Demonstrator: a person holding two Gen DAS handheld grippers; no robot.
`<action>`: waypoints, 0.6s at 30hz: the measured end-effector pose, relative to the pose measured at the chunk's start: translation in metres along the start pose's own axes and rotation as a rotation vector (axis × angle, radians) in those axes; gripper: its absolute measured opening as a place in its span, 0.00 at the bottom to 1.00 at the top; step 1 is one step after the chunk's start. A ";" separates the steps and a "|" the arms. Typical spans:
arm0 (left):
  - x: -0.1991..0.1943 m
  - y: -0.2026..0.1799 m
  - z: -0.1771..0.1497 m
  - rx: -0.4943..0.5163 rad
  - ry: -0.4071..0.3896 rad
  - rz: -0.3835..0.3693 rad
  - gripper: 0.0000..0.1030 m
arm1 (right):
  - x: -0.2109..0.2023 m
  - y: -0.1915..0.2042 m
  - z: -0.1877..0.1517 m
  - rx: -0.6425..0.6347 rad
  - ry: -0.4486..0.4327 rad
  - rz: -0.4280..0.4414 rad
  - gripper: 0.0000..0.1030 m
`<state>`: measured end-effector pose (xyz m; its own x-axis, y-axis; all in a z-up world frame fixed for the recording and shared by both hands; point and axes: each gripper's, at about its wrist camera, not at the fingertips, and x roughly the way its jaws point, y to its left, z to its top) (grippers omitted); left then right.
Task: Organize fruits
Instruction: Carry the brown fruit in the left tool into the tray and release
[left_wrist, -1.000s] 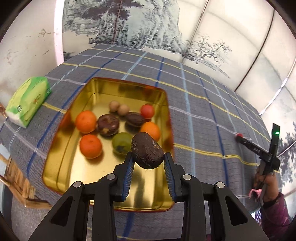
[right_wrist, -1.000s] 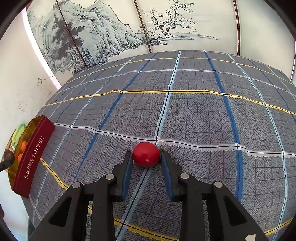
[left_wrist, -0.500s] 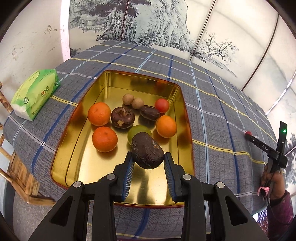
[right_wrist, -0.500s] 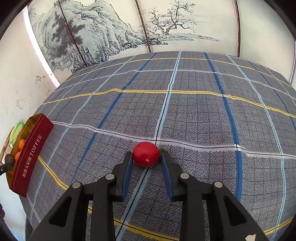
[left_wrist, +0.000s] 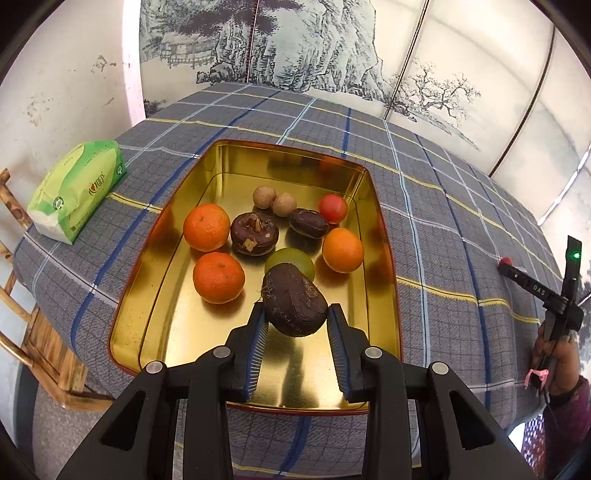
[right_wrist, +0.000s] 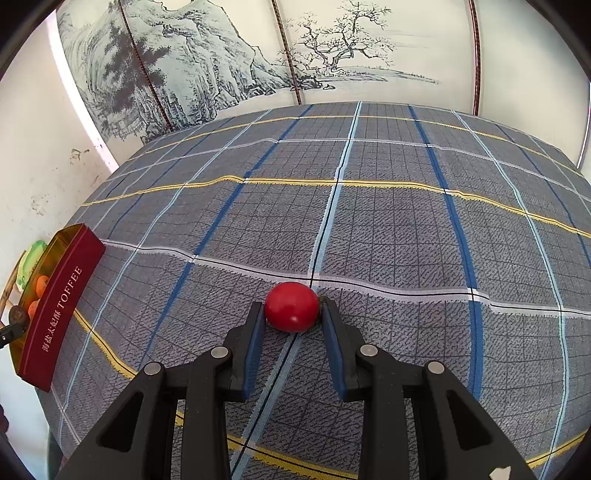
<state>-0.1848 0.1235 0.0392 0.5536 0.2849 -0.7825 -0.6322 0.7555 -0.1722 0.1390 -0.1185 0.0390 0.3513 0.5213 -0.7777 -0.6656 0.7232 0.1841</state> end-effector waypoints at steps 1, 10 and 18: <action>0.000 0.000 0.000 0.004 -0.002 0.007 0.33 | 0.000 0.000 0.000 0.000 0.000 0.000 0.28; 0.003 0.000 -0.001 0.028 -0.002 0.056 0.33 | 0.001 0.001 0.000 -0.006 0.001 -0.006 0.28; 0.003 -0.003 -0.002 0.052 -0.009 0.111 0.33 | 0.000 0.000 0.000 -0.007 -0.002 -0.007 0.28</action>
<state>-0.1826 0.1213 0.0364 0.4865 0.3738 -0.7897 -0.6614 0.7481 -0.0533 0.1390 -0.1185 0.0384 0.3577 0.5171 -0.7776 -0.6679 0.7236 0.1740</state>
